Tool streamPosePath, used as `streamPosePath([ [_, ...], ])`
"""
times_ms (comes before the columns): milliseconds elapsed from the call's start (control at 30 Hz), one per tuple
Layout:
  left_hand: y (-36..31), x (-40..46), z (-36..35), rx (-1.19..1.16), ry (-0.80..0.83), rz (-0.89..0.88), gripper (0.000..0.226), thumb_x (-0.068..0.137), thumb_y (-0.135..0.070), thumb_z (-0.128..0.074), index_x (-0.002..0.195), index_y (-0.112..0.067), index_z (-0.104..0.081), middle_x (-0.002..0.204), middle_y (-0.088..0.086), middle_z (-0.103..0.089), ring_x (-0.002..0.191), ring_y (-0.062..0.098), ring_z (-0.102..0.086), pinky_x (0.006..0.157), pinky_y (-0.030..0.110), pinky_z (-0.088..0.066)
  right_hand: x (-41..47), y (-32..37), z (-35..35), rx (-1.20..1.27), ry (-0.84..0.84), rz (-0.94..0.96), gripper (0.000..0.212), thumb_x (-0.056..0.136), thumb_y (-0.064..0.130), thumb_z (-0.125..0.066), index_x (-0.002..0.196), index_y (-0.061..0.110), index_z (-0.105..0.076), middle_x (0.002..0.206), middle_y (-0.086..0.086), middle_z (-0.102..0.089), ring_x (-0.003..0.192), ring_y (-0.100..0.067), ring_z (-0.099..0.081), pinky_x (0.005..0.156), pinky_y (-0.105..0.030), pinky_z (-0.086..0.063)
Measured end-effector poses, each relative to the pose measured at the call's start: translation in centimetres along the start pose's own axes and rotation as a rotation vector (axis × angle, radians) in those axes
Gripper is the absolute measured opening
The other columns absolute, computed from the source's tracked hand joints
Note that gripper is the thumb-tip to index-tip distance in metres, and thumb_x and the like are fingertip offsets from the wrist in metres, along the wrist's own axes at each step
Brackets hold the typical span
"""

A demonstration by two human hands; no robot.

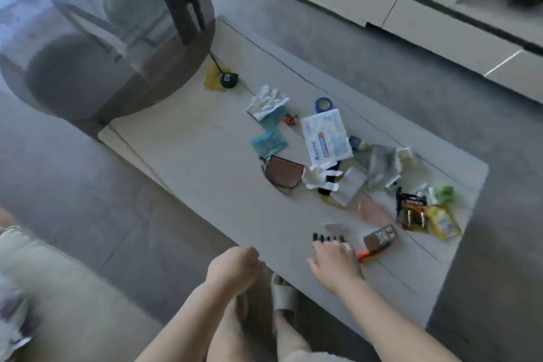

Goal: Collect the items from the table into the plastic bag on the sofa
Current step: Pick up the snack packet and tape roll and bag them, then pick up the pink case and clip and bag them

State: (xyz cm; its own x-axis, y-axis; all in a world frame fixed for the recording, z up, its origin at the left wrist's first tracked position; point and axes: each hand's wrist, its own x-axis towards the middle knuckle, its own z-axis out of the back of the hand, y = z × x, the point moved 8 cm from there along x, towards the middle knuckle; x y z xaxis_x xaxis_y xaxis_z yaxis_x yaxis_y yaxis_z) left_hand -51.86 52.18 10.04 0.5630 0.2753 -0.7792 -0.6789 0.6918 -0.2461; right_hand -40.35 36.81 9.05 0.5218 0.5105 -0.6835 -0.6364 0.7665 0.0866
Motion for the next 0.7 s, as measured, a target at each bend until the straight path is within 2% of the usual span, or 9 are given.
streamPosePath([
  [133, -3.1, 2.8, -2.7, 0.045, 0.059, -0.051, 0.034, 0.094, -0.044, -0.043, 0.123, -0.030, -0.056, 0.125, -0.006, -0.059, 0.118, 0.016, -0.055, 0.089, 0.026, -0.044, -0.5, -5.4, -4.0, 0.168, 0.052, -0.170, 0.037, 0.096, 0.033, -0.038, 0.127, 0.019, -0.050, 0.127, -0.003, -0.056, 0.121, -0.024, -0.049, 0.099, -0.035, -0.037],
  [300, -7.7, 8.6, -6.7, 0.143, 0.127, -0.158, 0.036, 0.097, -0.033, -0.042, 0.130, -0.024, -0.053, 0.130, -0.002, -0.055, 0.121, 0.019, -0.052, 0.093, 0.032, -0.045, 1.3, -10.7, -8.2, 0.456, 0.046, -0.346, 0.035, 0.096, 0.027, -0.041, 0.130, 0.019, -0.048, 0.133, -0.001, -0.050, 0.118, -0.022, -0.050, 0.093, -0.034, -0.046],
  [467, -12.4, 14.9, -10.6, 0.244, 0.109, -0.295, 0.038, 0.098, -0.028, -0.043, 0.135, -0.020, -0.048, 0.135, 0.000, -0.049, 0.127, 0.020, -0.041, 0.095, 0.034, -0.044, 7.4, -13.9, -9.8, 0.511, -0.057, -0.315, 0.038, 0.096, 0.027, -0.046, 0.134, 0.024, -0.044, 0.140, 0.005, -0.042, 0.123, -0.019, -0.046, 0.094, -0.031, -0.044],
  [600, -14.7, 18.3, -13.3, 0.289, 0.060, -0.377, 0.047, 0.095, -0.033, -0.050, 0.139, -0.023, -0.037, 0.137, -0.001, -0.040, 0.127, 0.021, -0.037, 0.097, 0.034, -0.041, 12.0, -14.8, -9.7, 0.504, -0.184, -0.255, 0.043, 0.095, 0.023, -0.049, 0.138, 0.024, -0.042, 0.141, 0.003, -0.041, 0.127, -0.019, -0.040, 0.102, -0.029, -0.039],
  [700, -15.2, 20.3, -14.6, 0.307, 0.015, -0.373, 0.053, 0.091, -0.039, -0.055, 0.137, -0.021, -0.036, 0.136, 0.000, -0.038, 0.127, 0.022, -0.036, 0.097, 0.032, -0.039, 14.4, -14.8, -10.7, 0.478, -0.224, -0.222, 0.044, 0.093, 0.019, -0.053, 0.136, 0.025, -0.046, 0.139, 0.001, -0.042, 0.127, -0.021, -0.037, 0.102, -0.032, -0.038],
])
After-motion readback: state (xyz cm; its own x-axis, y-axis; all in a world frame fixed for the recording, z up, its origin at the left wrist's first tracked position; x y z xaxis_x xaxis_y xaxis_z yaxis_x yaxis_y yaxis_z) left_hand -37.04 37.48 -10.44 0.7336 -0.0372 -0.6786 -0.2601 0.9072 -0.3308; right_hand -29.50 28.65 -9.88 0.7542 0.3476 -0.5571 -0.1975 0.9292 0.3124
